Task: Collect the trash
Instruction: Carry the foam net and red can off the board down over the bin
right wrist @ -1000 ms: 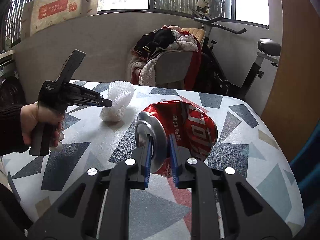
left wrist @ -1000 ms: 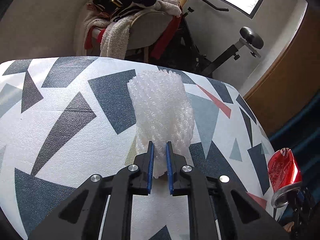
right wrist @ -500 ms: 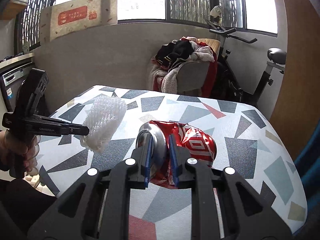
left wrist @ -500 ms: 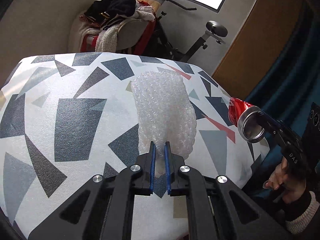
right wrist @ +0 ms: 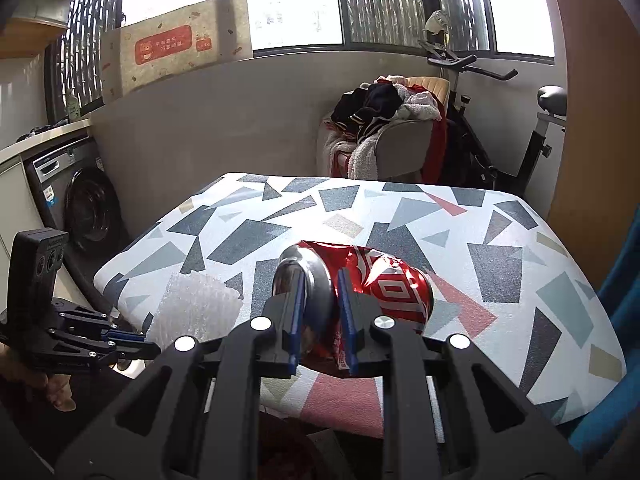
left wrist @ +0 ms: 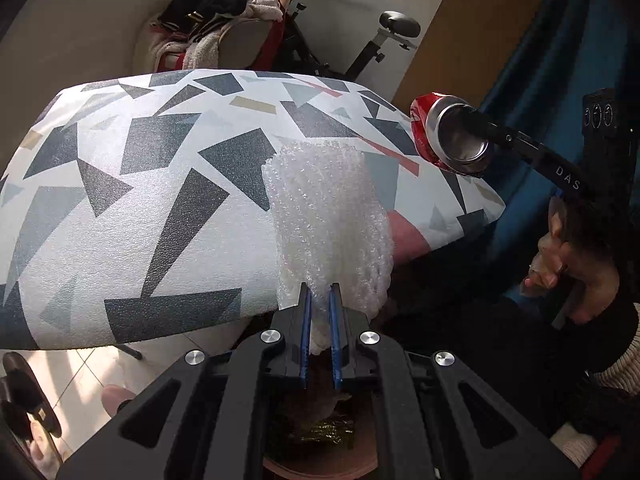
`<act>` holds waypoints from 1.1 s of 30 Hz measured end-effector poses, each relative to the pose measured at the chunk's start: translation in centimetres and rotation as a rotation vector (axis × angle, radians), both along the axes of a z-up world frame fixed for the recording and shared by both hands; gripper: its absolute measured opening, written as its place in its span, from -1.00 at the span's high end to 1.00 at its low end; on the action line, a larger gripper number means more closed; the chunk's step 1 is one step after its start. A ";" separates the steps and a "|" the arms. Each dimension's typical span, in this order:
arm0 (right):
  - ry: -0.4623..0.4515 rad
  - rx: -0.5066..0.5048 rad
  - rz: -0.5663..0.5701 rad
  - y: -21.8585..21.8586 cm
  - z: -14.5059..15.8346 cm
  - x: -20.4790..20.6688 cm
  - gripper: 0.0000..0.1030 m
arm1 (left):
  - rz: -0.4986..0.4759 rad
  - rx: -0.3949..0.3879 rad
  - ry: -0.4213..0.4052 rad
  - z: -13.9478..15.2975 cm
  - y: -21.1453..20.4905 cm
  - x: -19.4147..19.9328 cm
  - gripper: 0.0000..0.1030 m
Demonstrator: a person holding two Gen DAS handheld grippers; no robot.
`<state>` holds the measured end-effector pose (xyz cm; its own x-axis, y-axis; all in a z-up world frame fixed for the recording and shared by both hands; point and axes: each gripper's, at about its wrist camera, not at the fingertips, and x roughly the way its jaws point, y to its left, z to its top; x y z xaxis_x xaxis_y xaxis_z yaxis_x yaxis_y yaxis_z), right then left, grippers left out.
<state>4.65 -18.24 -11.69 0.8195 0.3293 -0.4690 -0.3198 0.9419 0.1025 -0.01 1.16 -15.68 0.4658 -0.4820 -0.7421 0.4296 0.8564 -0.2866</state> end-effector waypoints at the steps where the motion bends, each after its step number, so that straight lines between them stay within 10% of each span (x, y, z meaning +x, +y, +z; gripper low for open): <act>1: 0.004 0.004 0.004 0.0 0.0 -0.4 0.61 | -0.011 0.009 -0.001 -0.2 -0.2 -0.8 0.83; 5: 0.009 0.000 0.020 0.3 -0.1 -1.8 0.61 | -0.045 0.019 -0.005 -0.8 -0.7 -3.3 0.78; 18: 0.108 -0.049 0.127 3.1 -4.2 -5.5 0.61 | 0.085 0.043 -0.164 2.2 3.4 -5.6 -0.78; 33: 0.272 -0.113 0.257 7.3 -9.2 -6.9 0.61 | 0.147 0.035 -0.191 2.5 4.6 -6.2 -0.88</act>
